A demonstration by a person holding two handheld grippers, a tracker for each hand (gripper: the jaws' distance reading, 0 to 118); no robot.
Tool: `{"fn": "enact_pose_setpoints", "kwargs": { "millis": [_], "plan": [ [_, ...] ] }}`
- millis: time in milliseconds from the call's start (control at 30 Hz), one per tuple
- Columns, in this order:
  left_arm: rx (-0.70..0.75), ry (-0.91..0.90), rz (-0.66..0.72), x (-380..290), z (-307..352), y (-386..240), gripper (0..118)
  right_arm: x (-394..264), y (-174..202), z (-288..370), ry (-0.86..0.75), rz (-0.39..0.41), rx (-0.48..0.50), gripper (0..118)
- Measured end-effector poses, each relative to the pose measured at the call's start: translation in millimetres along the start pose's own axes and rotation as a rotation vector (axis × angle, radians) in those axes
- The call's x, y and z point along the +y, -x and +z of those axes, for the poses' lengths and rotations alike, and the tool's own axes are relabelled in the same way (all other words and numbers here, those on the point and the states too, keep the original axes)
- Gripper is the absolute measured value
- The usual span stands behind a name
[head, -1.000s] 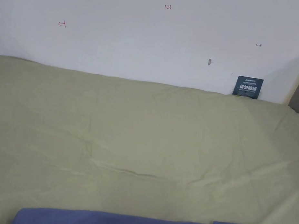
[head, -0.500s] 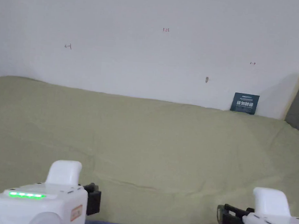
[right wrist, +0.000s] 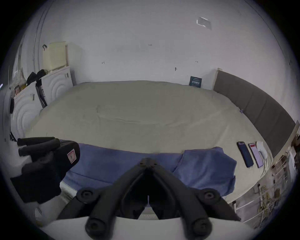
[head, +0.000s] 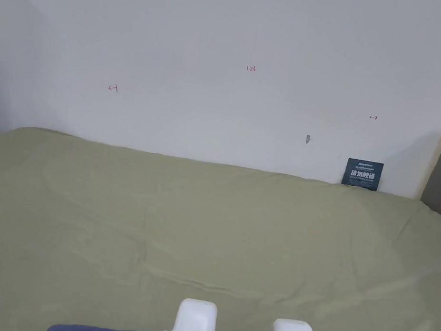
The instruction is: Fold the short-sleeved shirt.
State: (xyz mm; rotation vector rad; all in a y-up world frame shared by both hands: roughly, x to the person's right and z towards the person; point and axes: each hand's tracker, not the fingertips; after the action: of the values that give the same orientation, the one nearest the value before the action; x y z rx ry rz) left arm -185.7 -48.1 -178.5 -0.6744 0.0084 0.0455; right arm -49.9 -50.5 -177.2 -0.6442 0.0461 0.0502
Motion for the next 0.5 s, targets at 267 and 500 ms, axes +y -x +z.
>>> {"fn": "enact_pose_setpoints", "kwargs": {
  "millis": [267,500],
  "plan": [
    [-0.066,-0.013,0.001,17,1,55,1,9,-19,12,-0.022,-0.001,0.013,0],
    [-0.591,0.211,0.416,15,-29,270,2,15,-65,13,-0.038,-0.052,-0.039,1]
  ]
}}
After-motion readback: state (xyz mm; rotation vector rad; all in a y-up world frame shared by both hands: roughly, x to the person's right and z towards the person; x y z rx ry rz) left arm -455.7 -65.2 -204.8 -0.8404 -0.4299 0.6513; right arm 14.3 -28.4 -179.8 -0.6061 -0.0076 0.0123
